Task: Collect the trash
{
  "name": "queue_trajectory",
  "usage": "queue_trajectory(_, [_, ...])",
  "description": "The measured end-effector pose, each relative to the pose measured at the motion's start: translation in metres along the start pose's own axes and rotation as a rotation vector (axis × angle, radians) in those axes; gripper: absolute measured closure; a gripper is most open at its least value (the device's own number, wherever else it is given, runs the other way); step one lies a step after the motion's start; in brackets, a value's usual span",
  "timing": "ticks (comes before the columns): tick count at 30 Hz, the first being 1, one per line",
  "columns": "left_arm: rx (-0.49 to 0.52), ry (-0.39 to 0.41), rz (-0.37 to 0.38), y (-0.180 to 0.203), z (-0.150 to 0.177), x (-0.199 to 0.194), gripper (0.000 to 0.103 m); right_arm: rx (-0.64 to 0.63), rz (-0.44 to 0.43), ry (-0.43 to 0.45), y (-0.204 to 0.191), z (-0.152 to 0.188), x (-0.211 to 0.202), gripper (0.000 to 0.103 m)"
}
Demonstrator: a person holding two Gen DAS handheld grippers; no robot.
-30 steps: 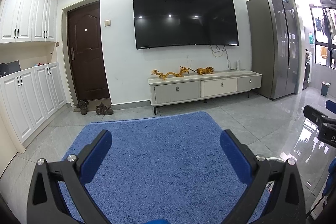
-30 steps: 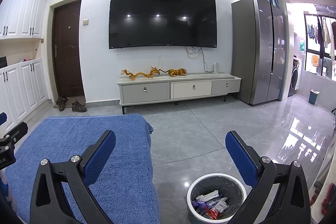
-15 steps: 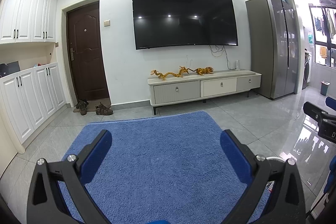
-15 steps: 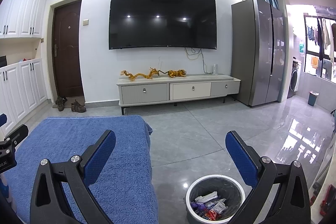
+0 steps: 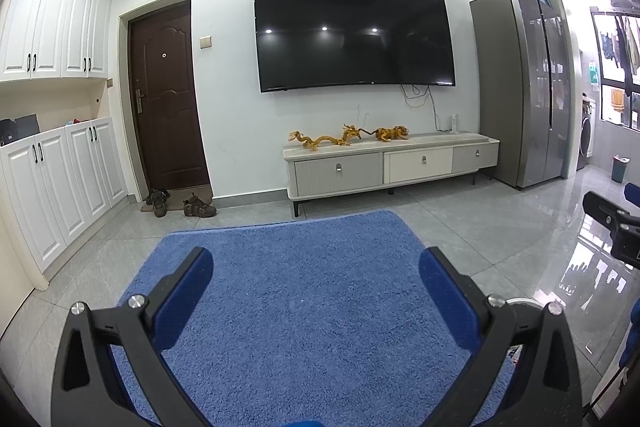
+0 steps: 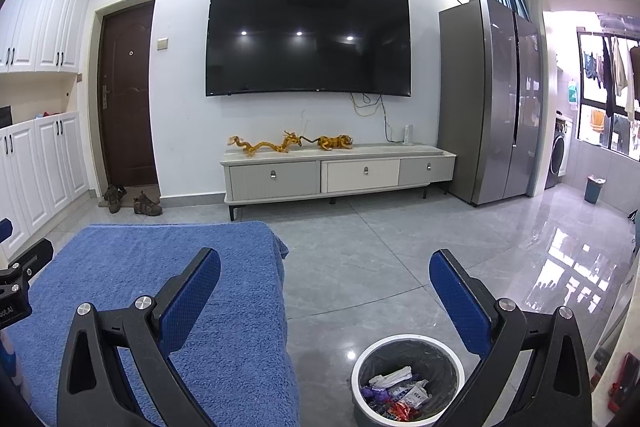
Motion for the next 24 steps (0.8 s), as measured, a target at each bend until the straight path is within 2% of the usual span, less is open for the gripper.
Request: queue_trajectory(24, [0.005,0.003,-0.005,0.0019,0.0037,0.0005,0.0,0.003,-0.005,-0.01,0.0003,0.0007,0.0051,0.001])
Point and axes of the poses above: each gripper's, at about its wrist camera, not at the fingertips, and x roughly the way its jaws point, y to its right, z to its underside, the point moved 5 cm from there along x, roughly the way its jaws point, and after that the axes turned 9 degrees about -x, right-handed, at the moved point
